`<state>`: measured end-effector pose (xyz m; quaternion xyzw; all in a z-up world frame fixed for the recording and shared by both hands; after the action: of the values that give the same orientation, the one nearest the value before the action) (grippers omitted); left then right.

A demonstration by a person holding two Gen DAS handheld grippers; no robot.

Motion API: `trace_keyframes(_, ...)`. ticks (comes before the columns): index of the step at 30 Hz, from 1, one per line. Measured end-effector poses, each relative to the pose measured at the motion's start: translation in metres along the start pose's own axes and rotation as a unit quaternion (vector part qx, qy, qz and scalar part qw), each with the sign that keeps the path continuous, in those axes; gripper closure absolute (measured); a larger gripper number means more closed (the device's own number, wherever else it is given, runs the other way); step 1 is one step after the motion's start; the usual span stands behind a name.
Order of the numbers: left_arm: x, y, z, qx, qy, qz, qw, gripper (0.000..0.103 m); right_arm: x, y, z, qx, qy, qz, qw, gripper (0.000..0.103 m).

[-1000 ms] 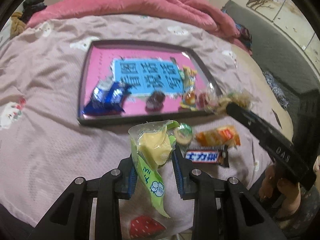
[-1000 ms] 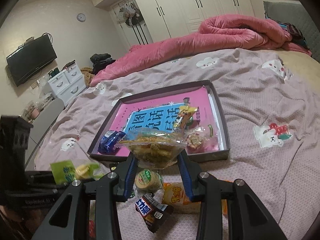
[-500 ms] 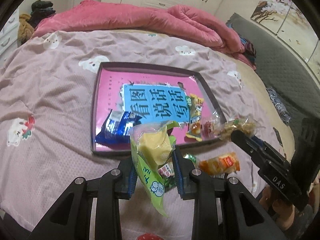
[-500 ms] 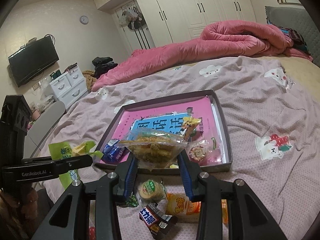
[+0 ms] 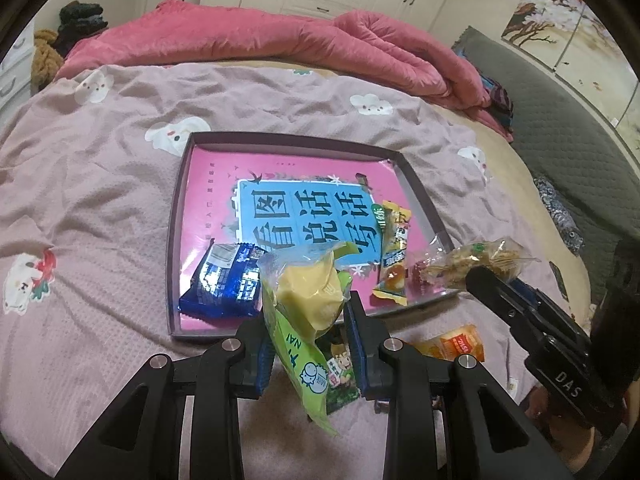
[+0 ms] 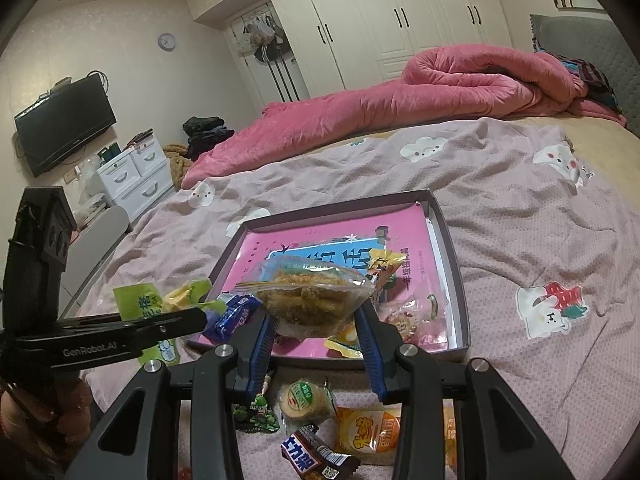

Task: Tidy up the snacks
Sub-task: 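Carry green bag over tray with left tool while right tool carries clear bag there, then lower green bag onto tray and open left tool while right tool releases clear bag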

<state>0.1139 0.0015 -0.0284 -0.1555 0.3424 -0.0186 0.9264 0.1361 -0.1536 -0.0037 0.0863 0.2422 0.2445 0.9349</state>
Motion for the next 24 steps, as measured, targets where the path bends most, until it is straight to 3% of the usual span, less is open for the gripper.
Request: trace_keyframes(24, 0.046, 0.018, -0.015, 0.008, 0.022, -0.011, 0.9997, 0.071, 0.034, 0.017, -0.021, -0.025, 0.057, -0.017, 0.998, 0.063)
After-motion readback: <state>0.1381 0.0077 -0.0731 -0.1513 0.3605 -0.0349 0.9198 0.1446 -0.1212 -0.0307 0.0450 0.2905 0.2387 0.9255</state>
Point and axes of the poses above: each gripper's, at about its wrist camera, not at the fingertips, and x roughly the way its jaws point, y to its left, z to its top, the point moved 5 cm from there along x, roughly the way its jaws point, and after that the axes turned 14 degrees about -y, right-handed, at the moved point
